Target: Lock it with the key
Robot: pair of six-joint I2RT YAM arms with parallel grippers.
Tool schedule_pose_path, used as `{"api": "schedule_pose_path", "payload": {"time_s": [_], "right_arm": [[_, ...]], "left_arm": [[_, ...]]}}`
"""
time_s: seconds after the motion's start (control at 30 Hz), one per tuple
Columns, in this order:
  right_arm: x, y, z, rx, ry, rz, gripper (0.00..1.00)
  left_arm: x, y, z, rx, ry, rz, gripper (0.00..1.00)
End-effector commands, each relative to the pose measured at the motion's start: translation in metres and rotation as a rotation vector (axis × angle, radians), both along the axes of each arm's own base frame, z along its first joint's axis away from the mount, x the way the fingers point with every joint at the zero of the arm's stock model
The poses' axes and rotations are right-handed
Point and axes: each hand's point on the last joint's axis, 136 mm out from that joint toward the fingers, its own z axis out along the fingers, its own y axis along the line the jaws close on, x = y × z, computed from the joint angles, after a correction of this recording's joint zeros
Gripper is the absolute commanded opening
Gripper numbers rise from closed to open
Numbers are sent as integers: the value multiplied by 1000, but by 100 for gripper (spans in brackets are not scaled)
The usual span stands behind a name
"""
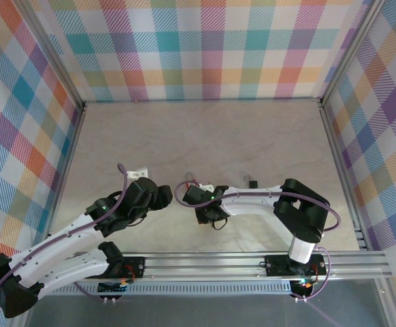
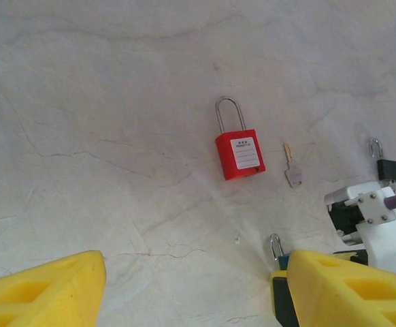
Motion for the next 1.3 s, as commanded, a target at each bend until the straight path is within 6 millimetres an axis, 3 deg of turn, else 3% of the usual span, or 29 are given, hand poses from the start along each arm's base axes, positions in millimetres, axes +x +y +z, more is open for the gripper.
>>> {"api": "schedule_pose_path", "payload": {"time_s": [0.0, 0.07, 0.13, 0.2, 0.5, 0.67, 0.87, 1.1, 1.27], "right_arm": [[-54, -33, -22, -152, 259, 94, 50], [-67, -30, -23, -140, 336, 114, 54], [-80, -32, -27, -147, 419, 127, 50], [-81, -35, -30, -175, 436, 154, 50], [-38, -46, -15, -196, 392, 94, 50], [-29, -44, -17, -225, 367, 95, 46], [-17, -60, -22, -285, 301, 59, 45], [8, -39, -17, -251, 224, 40, 48], [17, -44, -17, -274, 208, 1, 45]], "left_arm": [[-2, 3, 12, 10, -16, -6, 71], [-3, 3, 11, 1, -10, -5, 72], [-3, 4, 12, -2, -11, -3, 72], [-4, 5, 15, -5, -21, 1, 72], [-4, 10, 12, 10, -22, 9, 73], [-4, 9, 12, 6, -21, 5, 72], [-5, 12, 12, 4, -24, 14, 73], [-3, 9, 12, -1, -23, 12, 73], [-5, 13, 10, 3, -23, 17, 72]]}}
